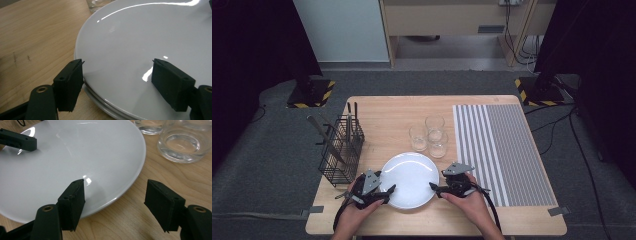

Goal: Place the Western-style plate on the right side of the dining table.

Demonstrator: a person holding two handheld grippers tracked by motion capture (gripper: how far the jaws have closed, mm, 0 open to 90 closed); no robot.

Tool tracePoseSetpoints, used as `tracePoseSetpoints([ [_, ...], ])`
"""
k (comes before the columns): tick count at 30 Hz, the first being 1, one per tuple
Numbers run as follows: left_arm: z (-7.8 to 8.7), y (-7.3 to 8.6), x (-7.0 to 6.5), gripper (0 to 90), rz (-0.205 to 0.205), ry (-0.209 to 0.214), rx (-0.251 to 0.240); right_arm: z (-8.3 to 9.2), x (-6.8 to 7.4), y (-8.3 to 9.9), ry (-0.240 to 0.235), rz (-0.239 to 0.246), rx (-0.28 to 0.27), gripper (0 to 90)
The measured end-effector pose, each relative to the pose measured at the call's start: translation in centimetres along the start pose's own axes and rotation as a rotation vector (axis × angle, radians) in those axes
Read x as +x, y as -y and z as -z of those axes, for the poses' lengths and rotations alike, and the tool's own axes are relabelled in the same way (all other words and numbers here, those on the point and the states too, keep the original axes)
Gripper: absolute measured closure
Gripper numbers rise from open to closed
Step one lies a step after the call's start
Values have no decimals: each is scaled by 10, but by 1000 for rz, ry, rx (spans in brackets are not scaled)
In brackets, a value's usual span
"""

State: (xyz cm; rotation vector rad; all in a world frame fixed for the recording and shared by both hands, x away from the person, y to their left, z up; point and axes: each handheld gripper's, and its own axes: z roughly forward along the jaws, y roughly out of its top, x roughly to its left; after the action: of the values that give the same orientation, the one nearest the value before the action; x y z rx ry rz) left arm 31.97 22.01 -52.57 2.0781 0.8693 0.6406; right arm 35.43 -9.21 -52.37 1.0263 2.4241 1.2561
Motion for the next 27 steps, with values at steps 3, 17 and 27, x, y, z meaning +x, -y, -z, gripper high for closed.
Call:
tracePoseSetpoints([
  [3, 0, 0, 0, 251, 1, 0, -1, -2, 1, 0, -22, 0, 4, 321],
  [17, -1, 0, -1, 248, -3, 1, -3, -7, 3, 1, -52, -33, 8, 294],
  [27, -1, 0, 0, 248, -1, 9, -2, -5, 3, -1, -40, -29, 11, 295],
])
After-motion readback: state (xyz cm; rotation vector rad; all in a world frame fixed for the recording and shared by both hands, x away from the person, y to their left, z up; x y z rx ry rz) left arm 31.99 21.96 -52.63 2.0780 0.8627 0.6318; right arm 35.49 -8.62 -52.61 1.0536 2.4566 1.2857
